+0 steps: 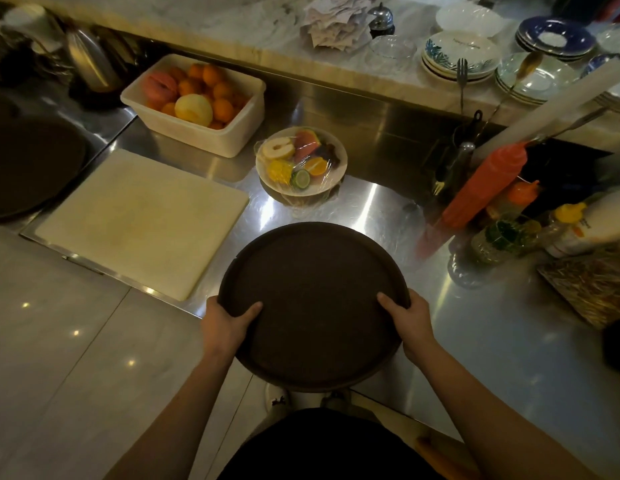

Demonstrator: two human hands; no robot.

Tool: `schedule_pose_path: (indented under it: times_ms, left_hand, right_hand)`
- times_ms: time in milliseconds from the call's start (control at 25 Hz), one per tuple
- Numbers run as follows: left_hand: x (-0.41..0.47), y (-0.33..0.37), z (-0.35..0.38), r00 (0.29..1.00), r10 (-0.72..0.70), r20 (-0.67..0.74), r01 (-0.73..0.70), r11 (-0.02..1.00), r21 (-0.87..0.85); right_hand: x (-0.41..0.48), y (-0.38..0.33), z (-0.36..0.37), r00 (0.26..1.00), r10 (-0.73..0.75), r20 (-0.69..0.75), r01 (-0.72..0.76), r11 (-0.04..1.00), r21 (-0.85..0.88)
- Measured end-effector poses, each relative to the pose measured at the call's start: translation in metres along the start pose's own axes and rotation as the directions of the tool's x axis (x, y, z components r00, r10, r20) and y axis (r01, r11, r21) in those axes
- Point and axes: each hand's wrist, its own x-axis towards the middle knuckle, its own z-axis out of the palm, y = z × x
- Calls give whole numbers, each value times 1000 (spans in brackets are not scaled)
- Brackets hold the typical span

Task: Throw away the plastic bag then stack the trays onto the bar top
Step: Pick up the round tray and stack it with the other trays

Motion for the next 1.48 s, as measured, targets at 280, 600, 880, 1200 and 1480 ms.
schedule_pose_path:
  times_ms: [280, 600, 880, 1200, 1480]
  left_hand:
    - [-26, -1, -18, 977, -81, -195, 62, 993, -102]
    - [-42, -25, -74, 908, -180, -378, 81, 961, -263]
    - [-38, -85, -153, 822, -298, -485, 106, 917, -384]
    - [-30, -198, -283, 731, -440, -522, 97, 824, -559]
    - [-14, -271, -387, 665, -493, -560, 91, 799, -595]
  right_hand:
    - [11, -16, 19, 991, -55, 125, 65, 995, -77]
    - [1, -59, 86, 939, -174, 296, 236, 954, -186]
    - [-39, -85, 196, 871, -225, 438, 363, 894, -262]
    - [-132, -90, 367, 756, -244, 607, 486, 831, -272]
    - [-197, -89, 493, 676, -272, 685, 561, 793, -239]
